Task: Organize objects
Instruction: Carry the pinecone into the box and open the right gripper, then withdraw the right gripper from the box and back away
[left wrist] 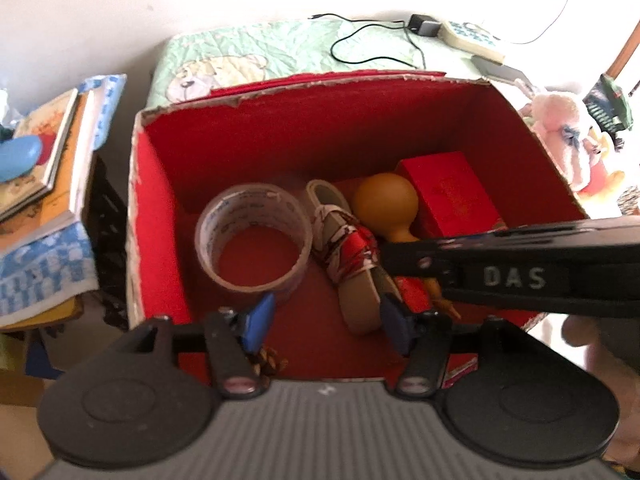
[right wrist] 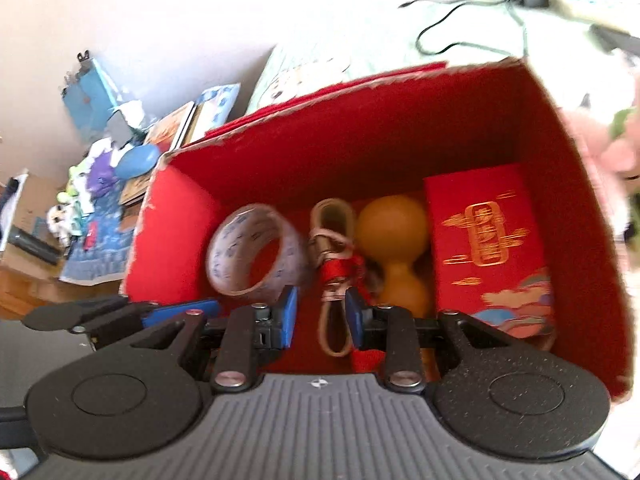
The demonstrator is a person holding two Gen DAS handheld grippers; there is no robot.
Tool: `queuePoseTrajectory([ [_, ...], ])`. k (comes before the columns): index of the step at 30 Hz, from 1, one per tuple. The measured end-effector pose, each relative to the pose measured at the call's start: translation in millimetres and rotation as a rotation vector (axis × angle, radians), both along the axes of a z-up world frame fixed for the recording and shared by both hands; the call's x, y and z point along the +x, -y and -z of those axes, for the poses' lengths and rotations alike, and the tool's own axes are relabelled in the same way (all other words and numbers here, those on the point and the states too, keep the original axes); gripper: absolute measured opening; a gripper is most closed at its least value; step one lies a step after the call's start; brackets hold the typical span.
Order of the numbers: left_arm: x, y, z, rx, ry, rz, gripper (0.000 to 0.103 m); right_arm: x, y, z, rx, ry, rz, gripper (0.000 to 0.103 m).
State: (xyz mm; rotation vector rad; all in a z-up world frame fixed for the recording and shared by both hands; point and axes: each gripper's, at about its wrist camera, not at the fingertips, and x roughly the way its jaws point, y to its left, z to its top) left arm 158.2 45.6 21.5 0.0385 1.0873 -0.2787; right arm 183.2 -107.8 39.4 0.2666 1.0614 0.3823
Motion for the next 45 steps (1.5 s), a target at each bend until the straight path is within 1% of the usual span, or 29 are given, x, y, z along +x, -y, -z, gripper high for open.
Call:
queuePoseTrajectory([
  [4,-5.5,8.2,-6.4,0.059,0.024,-0.029,0.067,-5.4,13.3,-5.3,-0.037,0.051,0.026,0.031],
  [6,-6.9,9.9,-10.1,0.076,0.034,-0.048,0.067,-8.5,19.0,-9.2,-0.056,0.079,0.039,0.031],
  [8,-9.4,11.5,-14.7,0.091,0.046,-0.068,0.068,-7.9,13.2,-11.0,-0.068,0.096,0.046,0.031],
  [11,-13.8,14.4,-23.3,0.106,0.064,-0.093,0.071,-14.1,20.2,-17.7,-0.065,0.114,0.062,0.032],
  [15,-23.1,20.8,-34.6,0.146,0.096,-0.123,0.073,-20.6,26.6,-24.8,-0.071,0.133,0.088,0.032],
  [20,-37.5,26.4,-42.4,0.146,0.092,-0.158,0.075,-33.2,35.4,-31.7,-0.077,0.149,0.092,0.032],
  [23,-46.9,31.3,-45.3,0.153,0.089,-0.172,0.077,-41.5,40.3,-34.5,-0.069,0.152,0.084,0.032],
  [28,-63.2,39.1,-48.7,0.155,0.092,-0.196,0.080,-56.3,46.1,-37.3,-0.084,0.170,0.063,0.032],
  [32,-73.3,47.0,-49.5,0.160,0.096,-0.199,0.082,-67.2,53.1,-36.5,-0.096,0.173,0.053,0.032],
  [35,-79.2,52.7,-46.7,0.168,0.095,-0.204,0.085,-72.0,58.5,-32.3,-0.099,0.157,0.053,0.033],
  [45,-93.2,63.1,-17.1,0.171,0.008,-0.202,0.088,-88.3,63.1,-9.3,-0.138,0.092,0.048,0.036],
])
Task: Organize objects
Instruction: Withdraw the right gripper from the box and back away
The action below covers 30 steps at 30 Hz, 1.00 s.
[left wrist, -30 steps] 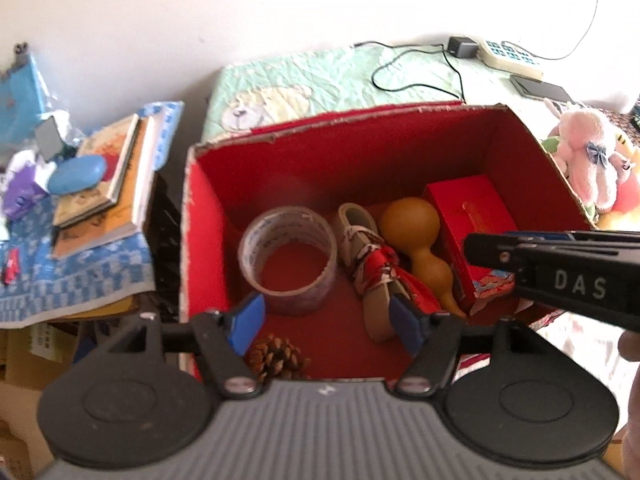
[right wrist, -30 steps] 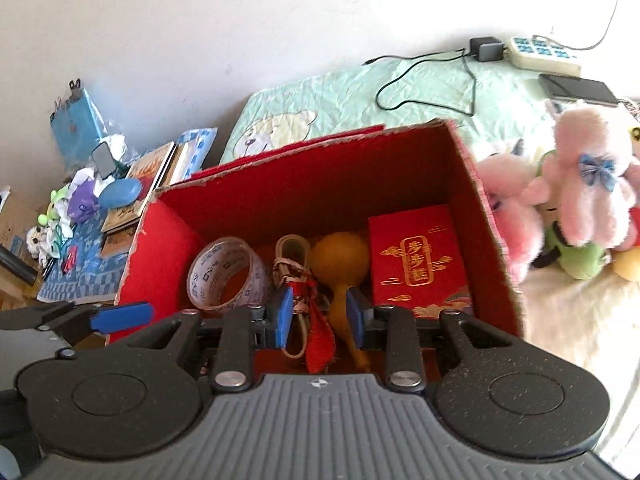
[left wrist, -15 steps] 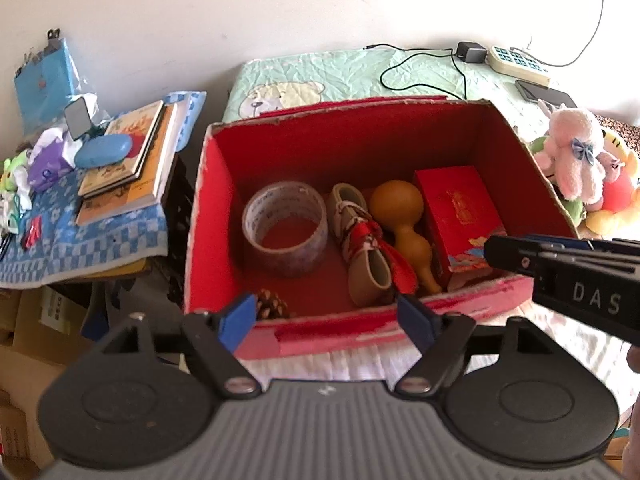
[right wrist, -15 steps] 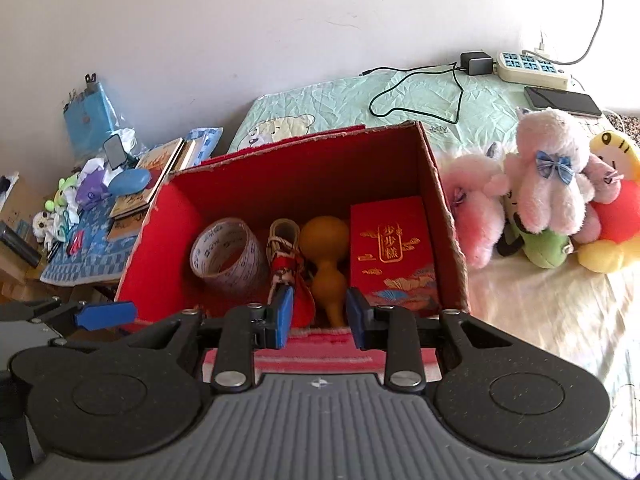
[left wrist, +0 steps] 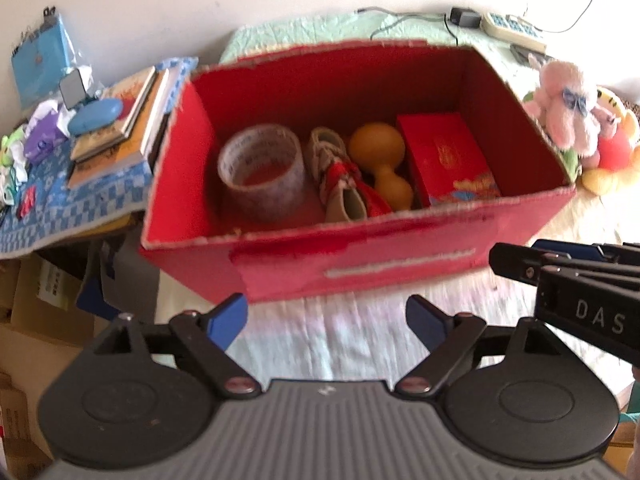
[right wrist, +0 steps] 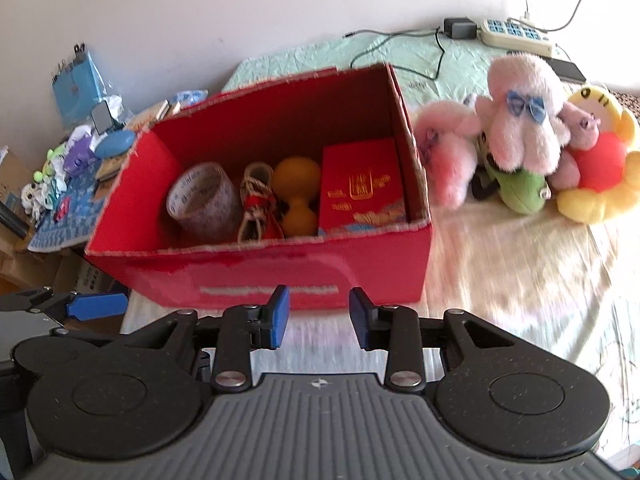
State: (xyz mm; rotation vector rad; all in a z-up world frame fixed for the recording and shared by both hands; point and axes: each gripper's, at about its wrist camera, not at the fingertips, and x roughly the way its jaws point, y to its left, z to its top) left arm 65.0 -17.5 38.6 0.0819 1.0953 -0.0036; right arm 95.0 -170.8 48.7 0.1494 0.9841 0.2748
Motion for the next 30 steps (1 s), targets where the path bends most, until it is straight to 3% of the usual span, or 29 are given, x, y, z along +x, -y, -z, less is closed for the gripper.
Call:
queuePoseTrajectory([
  [11,-8.4,0.3,38.3,-0.021,-0.111,-0.001,0.092,-9.8,-3.4,21.3,-0.083,-0.042,0.020,0.037],
  [24,-10.5,-6.2,47.7,-0.076,-0.126,0.003,0.092,-13.1,-9.4,31.7,-0.139,-0.065,0.042,0.042],
  [30,-10.4,-7.3,46.5,-0.067,-0.116,0.001,0.094,-12.5,-11.4,34.7,-0.150,-0.076,0.054,0.043],
])
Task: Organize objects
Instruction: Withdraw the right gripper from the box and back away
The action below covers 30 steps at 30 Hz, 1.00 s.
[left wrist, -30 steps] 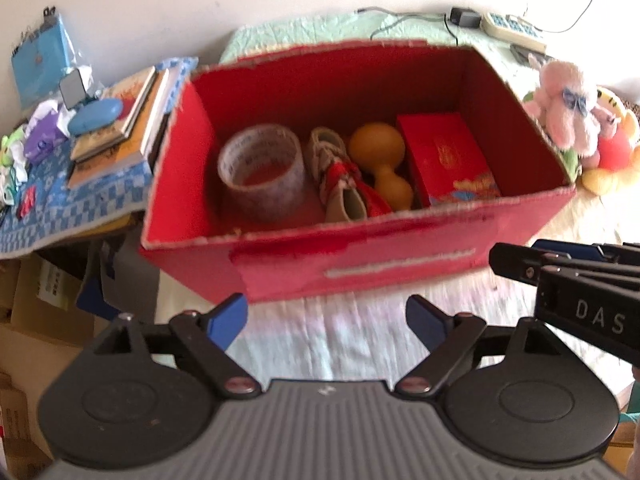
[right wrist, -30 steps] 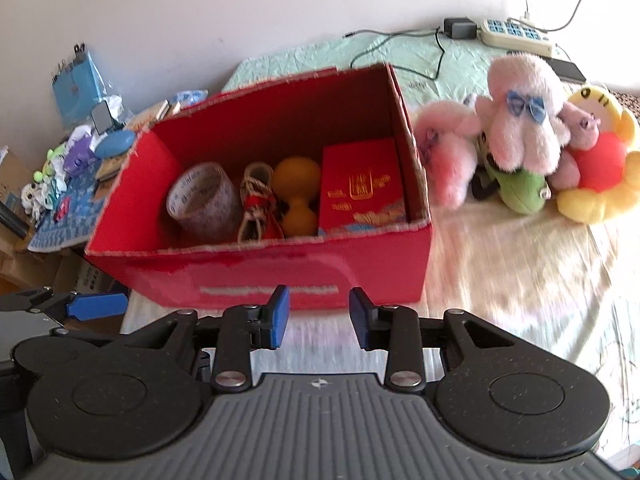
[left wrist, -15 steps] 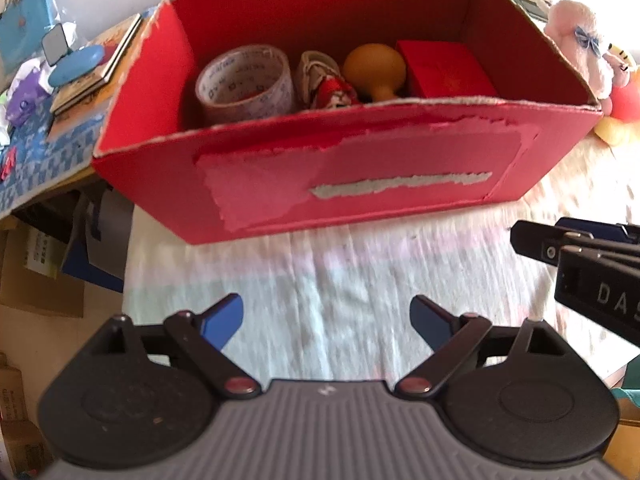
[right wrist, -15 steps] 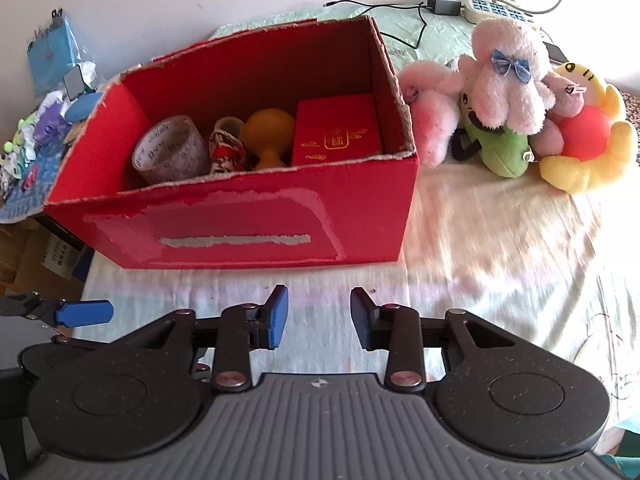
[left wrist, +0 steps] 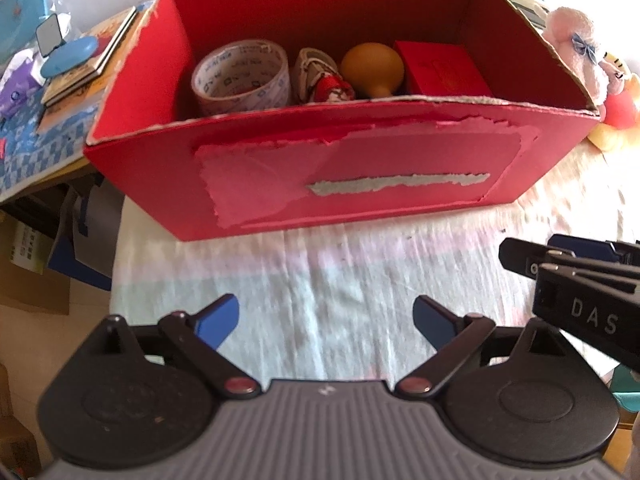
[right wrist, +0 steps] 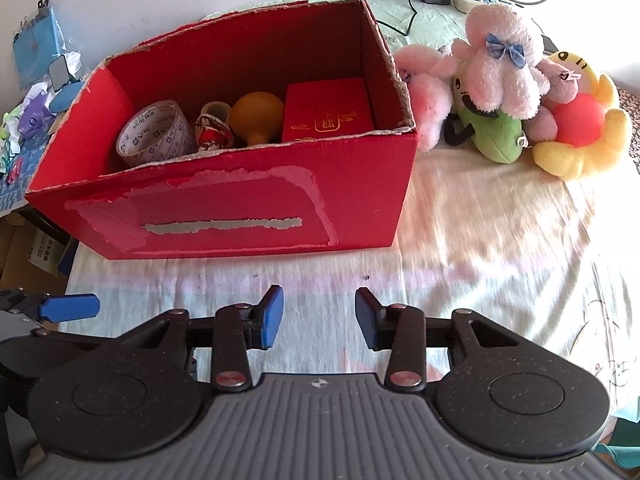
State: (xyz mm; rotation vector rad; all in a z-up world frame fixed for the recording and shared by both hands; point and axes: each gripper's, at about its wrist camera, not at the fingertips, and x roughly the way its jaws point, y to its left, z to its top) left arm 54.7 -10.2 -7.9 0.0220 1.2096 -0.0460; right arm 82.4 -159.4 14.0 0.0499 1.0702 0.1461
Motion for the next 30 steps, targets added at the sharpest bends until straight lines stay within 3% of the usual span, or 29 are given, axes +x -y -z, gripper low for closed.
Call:
queuePoseTrajectory([
  [15,8.1,-16.0,-6.8,0.019,0.024,-0.048,0.094,5.3,-0.6,-1.6,-0.017,0.005,0.043,0.046],
  [23,6.6,-14.9,-30.3,0.068,0.110,-0.015,0.095,2.4,-5.6,-7.2,-0.020,0.014,0.073,0.053],
  [30,8.9,-25.8,-31.5,0.047,0.120,-0.004,0.095,-1.6,-14.3,-4.8,-0.028,0.016,0.077,0.055],
])
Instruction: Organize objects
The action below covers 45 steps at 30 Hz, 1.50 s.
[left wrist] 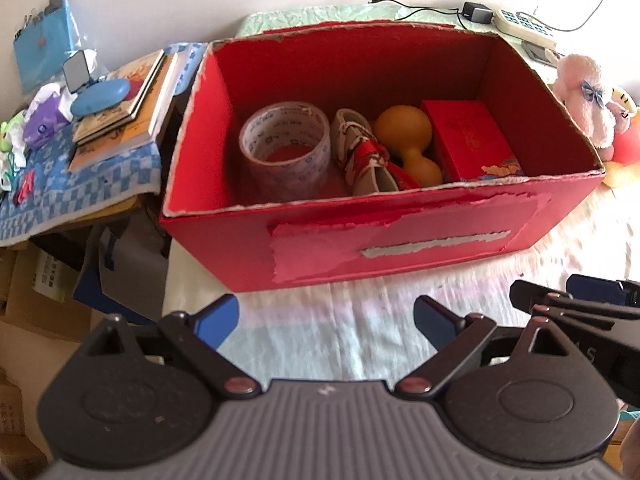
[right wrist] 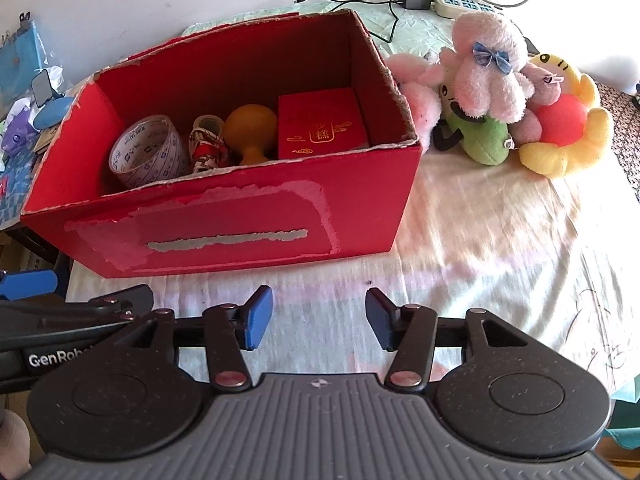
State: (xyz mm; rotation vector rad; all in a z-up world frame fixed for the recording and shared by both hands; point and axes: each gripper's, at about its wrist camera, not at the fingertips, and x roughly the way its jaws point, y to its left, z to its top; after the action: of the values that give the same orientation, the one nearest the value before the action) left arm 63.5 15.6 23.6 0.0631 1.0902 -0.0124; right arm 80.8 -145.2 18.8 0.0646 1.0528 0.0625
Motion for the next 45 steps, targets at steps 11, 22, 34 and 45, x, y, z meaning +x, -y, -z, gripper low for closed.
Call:
queuePoseTrajectory([
  [11,-2.6,-15.5,13.8,-0.004,-0.033,0.013,0.095,-4.1,-15.2,10.2,-0.015,-0.017,0.055,0.060],
  [22,-6.2,-25.7,18.5,-0.021,-0.036,0.034,0.095,-10.0,-23.3,13.1,-0.028,-0.027,0.084,0.061],
  [34,-2.2,-30.9,-4.3,-0.014,0.017,0.026,0.095,-4.0,-24.9,0.6,-0.022,-0.007,0.057,0.062],
  [45,15.2,-35.2,-34.2,-0.009,0.075,0.000,0.095,-0.3,-12.5,-31.2,0.022,0.031,0.059,0.061],
])
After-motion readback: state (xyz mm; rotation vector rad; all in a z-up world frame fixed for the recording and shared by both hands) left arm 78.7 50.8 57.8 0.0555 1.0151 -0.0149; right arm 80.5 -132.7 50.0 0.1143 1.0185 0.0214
